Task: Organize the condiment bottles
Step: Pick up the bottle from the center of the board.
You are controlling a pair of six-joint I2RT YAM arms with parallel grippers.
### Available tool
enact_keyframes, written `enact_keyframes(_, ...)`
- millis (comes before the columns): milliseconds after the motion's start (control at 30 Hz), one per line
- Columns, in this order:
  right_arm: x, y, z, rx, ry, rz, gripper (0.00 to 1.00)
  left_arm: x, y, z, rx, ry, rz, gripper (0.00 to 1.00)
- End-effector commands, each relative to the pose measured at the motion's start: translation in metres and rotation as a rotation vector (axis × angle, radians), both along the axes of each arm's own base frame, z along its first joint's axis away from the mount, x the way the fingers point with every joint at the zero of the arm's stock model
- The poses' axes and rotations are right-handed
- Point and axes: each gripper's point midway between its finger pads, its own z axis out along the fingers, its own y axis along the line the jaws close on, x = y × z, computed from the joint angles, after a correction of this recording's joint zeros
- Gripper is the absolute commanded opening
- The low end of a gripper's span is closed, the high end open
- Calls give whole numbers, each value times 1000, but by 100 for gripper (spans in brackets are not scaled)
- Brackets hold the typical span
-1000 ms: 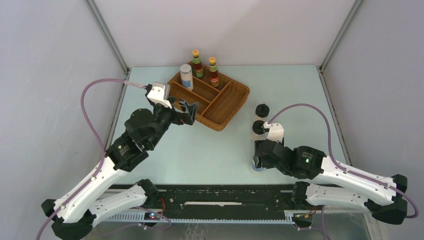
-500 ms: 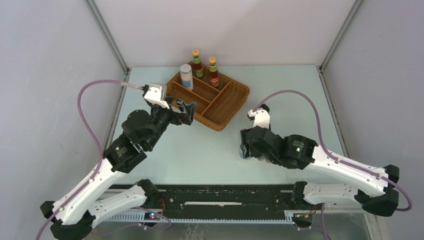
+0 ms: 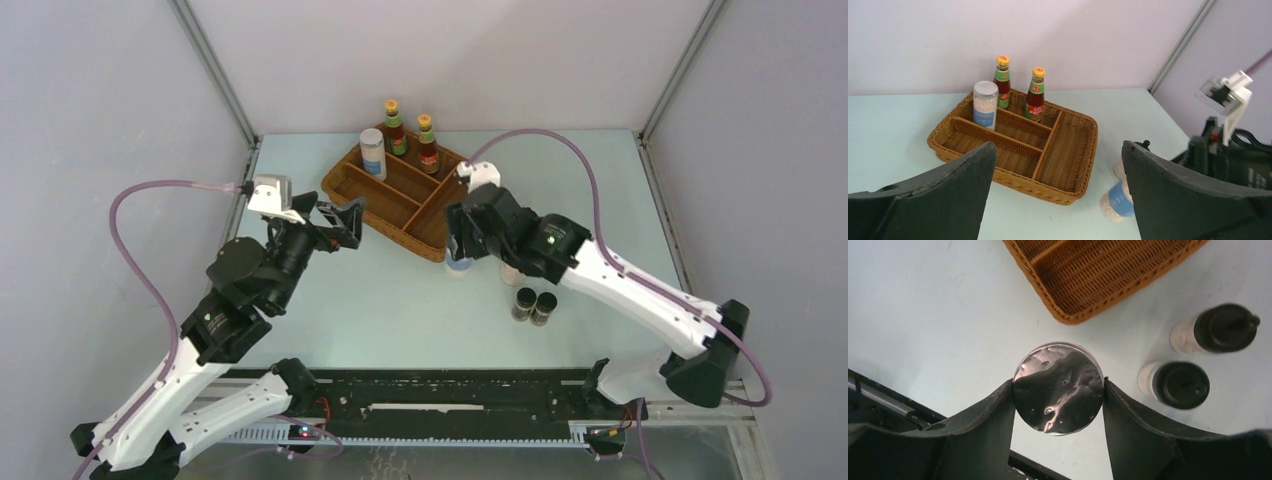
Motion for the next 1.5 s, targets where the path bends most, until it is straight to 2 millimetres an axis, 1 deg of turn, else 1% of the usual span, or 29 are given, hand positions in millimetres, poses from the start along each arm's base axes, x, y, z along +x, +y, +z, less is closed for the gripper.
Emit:
enact_keyframes(0,43,31,55,98,-132,64,0,1,13,-4,19,-20,61,100)
enact_keyframes(133,80,45,66,104,-145,80,0,1,18,-5,39,-20,78,100)
enact_keyframes(167,92,49,62,96,-140,79,0,1,19,-6,46,-19,84,100)
enact_keyframes(233,108,56,66,105,-141,93,0,2,21,-8,59,-16,95,100)
enact_keyframes(333,134,63,66,102,-141,100,0,3,23,-9,69,-14,105,100)
enact_keyframes(433,155,69,67,100,-145,106,0,3,27,-9,73,-17,115,100)
enact_keyframes(500,168,73,73,110,-156,112,0,4,29,-9,75,-17,124,100)
enact_keyframes(600,185,77,71,105,-154,115,0,5,30,-10,78,-15,131,100)
enact_keyframes(767,204,83,64,106,-161,123,0,4,36,-13,56,-14,148,100)
enact_keyframes(933,215,91,60,98,-177,141,0,0,41,-15,18,-27,157,100)
enact_keyframes(1067,224,92,60,98,-199,137,0,1,41,-18,24,-26,156,100)
enact_keyframes(1300,242,96,40,106,-185,136,0,0,44,-16,20,-28,166,100)
enact_keyframes(1467,255,97,33,109,-193,127,0,1,44,-17,29,-26,167,100)
